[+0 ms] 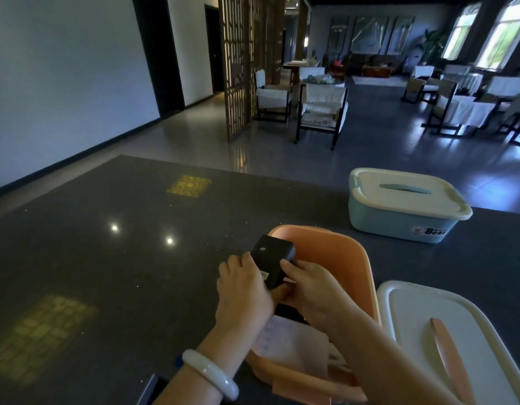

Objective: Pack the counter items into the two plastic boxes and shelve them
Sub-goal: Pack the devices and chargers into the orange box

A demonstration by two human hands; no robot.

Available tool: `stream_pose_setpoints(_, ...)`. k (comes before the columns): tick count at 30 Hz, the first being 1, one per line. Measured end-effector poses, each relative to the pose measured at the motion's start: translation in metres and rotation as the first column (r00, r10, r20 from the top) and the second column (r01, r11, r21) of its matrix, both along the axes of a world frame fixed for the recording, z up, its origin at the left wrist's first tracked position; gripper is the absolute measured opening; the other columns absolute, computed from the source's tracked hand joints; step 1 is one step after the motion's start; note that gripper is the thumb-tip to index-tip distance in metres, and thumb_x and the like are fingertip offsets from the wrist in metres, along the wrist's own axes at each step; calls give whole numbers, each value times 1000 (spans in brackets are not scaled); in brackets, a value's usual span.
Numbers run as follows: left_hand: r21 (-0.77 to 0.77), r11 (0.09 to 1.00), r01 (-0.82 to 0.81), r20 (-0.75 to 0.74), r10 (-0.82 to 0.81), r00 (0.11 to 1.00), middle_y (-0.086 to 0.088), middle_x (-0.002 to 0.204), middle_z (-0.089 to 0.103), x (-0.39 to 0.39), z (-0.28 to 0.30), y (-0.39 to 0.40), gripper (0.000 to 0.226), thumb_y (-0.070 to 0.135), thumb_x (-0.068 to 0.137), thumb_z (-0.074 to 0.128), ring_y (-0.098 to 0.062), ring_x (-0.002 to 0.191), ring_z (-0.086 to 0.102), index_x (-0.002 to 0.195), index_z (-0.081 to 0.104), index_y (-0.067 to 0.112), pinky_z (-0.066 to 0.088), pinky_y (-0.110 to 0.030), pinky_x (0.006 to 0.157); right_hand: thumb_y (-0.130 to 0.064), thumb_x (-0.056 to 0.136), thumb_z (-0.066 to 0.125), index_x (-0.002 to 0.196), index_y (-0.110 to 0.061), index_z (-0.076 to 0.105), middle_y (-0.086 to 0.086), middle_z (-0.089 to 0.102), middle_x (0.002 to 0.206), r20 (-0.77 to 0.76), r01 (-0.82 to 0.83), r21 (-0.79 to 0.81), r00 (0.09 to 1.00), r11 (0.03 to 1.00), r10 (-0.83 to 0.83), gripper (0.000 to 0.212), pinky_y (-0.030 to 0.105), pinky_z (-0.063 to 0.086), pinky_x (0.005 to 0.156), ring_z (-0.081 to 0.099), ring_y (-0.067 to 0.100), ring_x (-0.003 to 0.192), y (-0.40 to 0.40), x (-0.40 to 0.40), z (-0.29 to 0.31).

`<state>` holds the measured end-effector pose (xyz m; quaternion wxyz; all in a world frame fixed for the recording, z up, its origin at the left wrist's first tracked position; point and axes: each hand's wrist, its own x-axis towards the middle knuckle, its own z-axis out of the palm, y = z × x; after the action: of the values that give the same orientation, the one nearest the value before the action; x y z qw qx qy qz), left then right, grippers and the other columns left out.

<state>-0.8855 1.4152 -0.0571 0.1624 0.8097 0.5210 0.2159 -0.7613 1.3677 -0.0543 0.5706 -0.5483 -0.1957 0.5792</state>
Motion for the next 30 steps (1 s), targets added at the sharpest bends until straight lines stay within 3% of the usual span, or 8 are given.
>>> stream_pose_setpoints(4, -255, 959, 124, 178, -79, 981, 5, 125, 41, -1, 8, 11, 73, 62, 78, 64, -11, 113, 46, 137, 39, 25, 47, -28, 90, -21, 100, 47, 123, -11, 55, 14, 71, 110, -122, -31, 10, 992, 999, 32, 27, 43, 58, 78, 69, 30, 99, -3, 15, -6)
stream_pose_setpoints(9, -589, 782, 206, 484, 137, 864, 4, 128, 54, -3, 24, 37, 53, 52, 93, 51, -12, 110, 53, 137, 46, 24, 45, -28, 82, -27, 100, 45, 129, -22, 56, 10, 67, 121, 5, -221, 44, 975, 974, 221, 32, 44, 52, 87, 65, 29, 109, -7, 39, -5)
stream_pose_setpoints(14, -654, 691, 307, 538, 140, 831, 0, 105, 69, -5, 28, 43, 19, 29, 93, 59, -16, 98, 62, 111, 67, 29, 47, -29, 68, -30, 101, 40, 128, -27, 58, 5, 67, 120, 159, -362, -21, 919, 932, 361, 32, 43, 49, 92, 65, 24, 110, -5, 48, 6)
stream_pose_setpoints(18, -668, 675, 312, 597, 237, 767, -4, 95, 72, -2, 25, 38, 14, 18, 92, 61, -17, 83, 70, 101, 71, 22, 54, -24, 54, -28, 100, 44, 121, -24, 62, 2, 71, 108, 348, -342, -75, 871, 937, 346, 27, 44, 49, 97, 69, 18, 100, -3, 47, 9)
stream_pose_setpoints(21, -653, 701, 287, 621, 279, 732, -4, 96, 72, 5, 21, 34, 15, 15, 92, 60, -18, 83, 71, 102, 69, 20, 56, -27, 56, -34, 91, 61, 121, -29, 58, -9, 69, 104, 702, -326, -159, 626, 932, 339, 30, 33, 52, 94, 66, 5, 94, -2, 33, 16)
stream_pose_setpoints(24, -628, 739, 244, 623, 290, 727, -3, 103, 70, 12, 18, 30, 18, 17, 92, 61, -20, 96, 67, 109, 66, 20, 60, -35, 70, -48, 74, 76, 137, -30, 38, -9, 43, 128, 908, -221, -248, 287, 943, 306, 76, 29, 45, 100, 47, 10, 117, 3, 26, 15)
stream_pose_setpoints(27, -583, 782, 221, 627, 260, 734, 1, 105, 68, 15, 15, 29, 19, 21, 93, 61, -14, 96, 65, 111, 65, 23, 59, -33, 74, -51, 67, 80, 138, -28, 33, -7, 39, 133, 935, -187, -215, 243, 959, 257, 88, 26, 47, 95, 44, 12, 119, 8, 27, 10)
stream_pose_setpoints(30, -366, 920, 143, 483, 56, 874, 12, 109, 62, 7, 4, 30, 27, 31, 93, 60, -2, 100, 59, 120, 60, 28, 52, -22, 81, -57, 62, 80, 134, -29, 39, -11, 46, 127, 940, -183, -194, 246, 964, 236, 88, 13, 43, 70, 48, 5, 107, 15, 39, 10)
